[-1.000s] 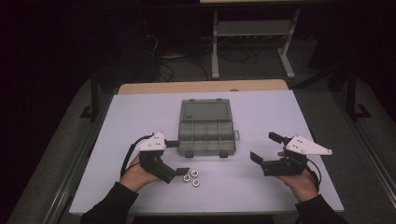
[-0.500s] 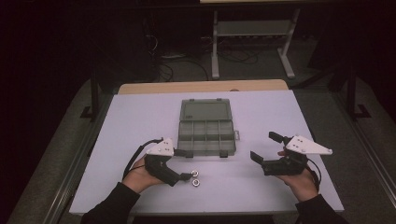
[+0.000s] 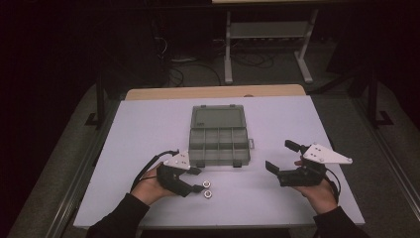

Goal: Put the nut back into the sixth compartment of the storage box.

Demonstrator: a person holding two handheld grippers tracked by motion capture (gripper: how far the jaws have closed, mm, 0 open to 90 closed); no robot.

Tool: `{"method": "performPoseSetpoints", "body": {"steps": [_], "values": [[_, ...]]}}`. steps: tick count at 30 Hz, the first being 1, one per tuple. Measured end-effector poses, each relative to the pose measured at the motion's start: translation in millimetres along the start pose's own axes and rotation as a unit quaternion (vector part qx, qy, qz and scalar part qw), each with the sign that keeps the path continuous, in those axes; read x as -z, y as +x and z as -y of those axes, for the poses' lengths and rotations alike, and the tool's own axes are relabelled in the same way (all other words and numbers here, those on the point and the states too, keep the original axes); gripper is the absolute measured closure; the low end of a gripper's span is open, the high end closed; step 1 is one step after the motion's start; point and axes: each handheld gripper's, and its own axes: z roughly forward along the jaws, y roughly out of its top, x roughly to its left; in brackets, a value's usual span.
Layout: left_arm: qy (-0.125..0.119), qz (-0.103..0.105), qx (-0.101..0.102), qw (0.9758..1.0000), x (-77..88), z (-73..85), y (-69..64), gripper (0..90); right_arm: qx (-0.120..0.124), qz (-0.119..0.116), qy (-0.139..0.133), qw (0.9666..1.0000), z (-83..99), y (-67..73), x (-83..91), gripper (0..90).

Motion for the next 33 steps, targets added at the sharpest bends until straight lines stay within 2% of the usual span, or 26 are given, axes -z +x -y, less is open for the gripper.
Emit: {"method": "performPoseSetpoints", "body": {"steps": [7, 12, 21, 26, 33], "values": [[0.021, 0.01, -0.002, 0.9997, -6.1, 1.3, 1.2, 49.9, 0.002, -0.001, 0.001, 1.0, 0.2, -0.2, 0.0, 0.9], [0.045, 0.016, -0.008, 0.9988, -11.7, 2.8, -0.3, 55.4, 0.004, -0.001, 0.002, 1.0, 0.3, -0.5, 0.0, 0.9], [0.075, 0.019, -0.017, 0.9968, -18.9, 6.3, 2.3, 59.9, -0.001, -0.001, 0.001, 1.0, 0.2, -0.3, -0.3, 0.9], [0.081, 0.021, -0.013, 0.9964, -21.6, 8.3, 2.4, 62.3, 0.0, -0.002, 0.0, 1.0, 0.3, -0.6, -0.3, 1.0], [0.088, 0.02, -0.023, 0.9957, -23.5, 8.2, 0.5, 66.5, -0.001, -0.002, 0.001, 1.0, 0.2, -0.2, -0.3, 1.0]]}}
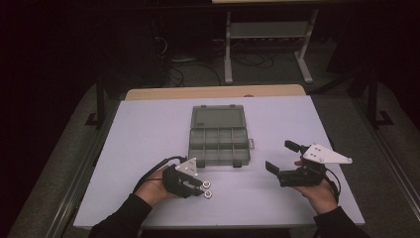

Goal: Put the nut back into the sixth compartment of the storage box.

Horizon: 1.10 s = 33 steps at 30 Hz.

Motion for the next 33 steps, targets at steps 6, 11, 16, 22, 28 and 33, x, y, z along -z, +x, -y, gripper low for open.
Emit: {"method": "performPoseSetpoints", "body": {"steps": [6, 11, 16, 22, 28, 33], "values": [[0.0, -0.004, -0.002, 1.0, 0.0, 0.4, -0.4, 69.6, 0.003, 0.001, -0.002, 1.0, 0.1, -0.9, 0.0, 1.0], [0.003, -0.008, -0.009, 0.9999, 0.3, 0.3, -0.9, 70.4, 0.001, 0.0, -0.002, 1.0, 0.3, -0.6, -0.1, 1.0], [0.005, -0.01, -0.01, 0.9999, 1.0, 0.1, -1.5, 70.6, 0.002, 0.0, 0.002, 1.0, 0.8, 0.0, -0.5, 1.0], [0.004, -0.008, -0.004, 1.0, 2.3, 0.5, -1.2, 70.6, 0.004, -0.002, 0.002, 1.0, 1.2, -0.3, -0.5, 1.0], [-0.008, -0.005, 0.009, 0.9999, 8.7, 0.7, -1.9, 70.6, -0.006, -0.003, 0.003, 1.0, 1.9, -1.3, -0.1, 1.0], [-0.024, -0.004, 0.023, 0.9994, 16.0, -1.9, 1.0, 70.7, -0.002, -0.003, 0.004, 1.0, 2.1, -1.9, -1.0, 1.0]]}}
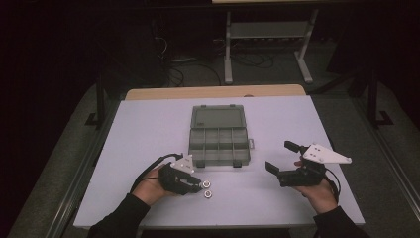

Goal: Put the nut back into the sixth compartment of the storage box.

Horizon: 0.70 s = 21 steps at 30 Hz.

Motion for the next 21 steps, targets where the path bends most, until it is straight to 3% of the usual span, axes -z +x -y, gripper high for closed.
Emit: {"method": "performPoseSetpoints", "body": {"steps": [21], "values": [[-0.043, -0.013, 0.033, 0.9984, 25.0, -29.1, 11.6, 70.7, 0.003, 0.006, 0.0, 1.0, 0.9, -0.5, 1.5, 1.0]]}}
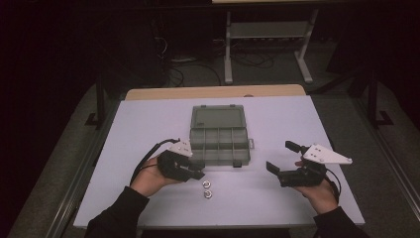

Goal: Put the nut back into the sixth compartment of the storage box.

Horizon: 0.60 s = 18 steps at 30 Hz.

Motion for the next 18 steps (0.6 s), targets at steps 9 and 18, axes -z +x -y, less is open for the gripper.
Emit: {"method": "performPoseSetpoints", "body": {"steps": [9, 18], "values": [[-0.005, -0.02, 0.014, 0.9997, 6.2, -12.4, 7.6, 70.7, 0.005, 0.001, 0.0, 1.0, 0.0, -0.2, 0.0, 1.0], [-0.016, -0.028, 0.018, 0.9993, 6.0, -26.1, 18.9, 70.7, 0.001, 0.001, -0.001, 1.0, -0.1, 0.0, 0.0, 1.0]]}}
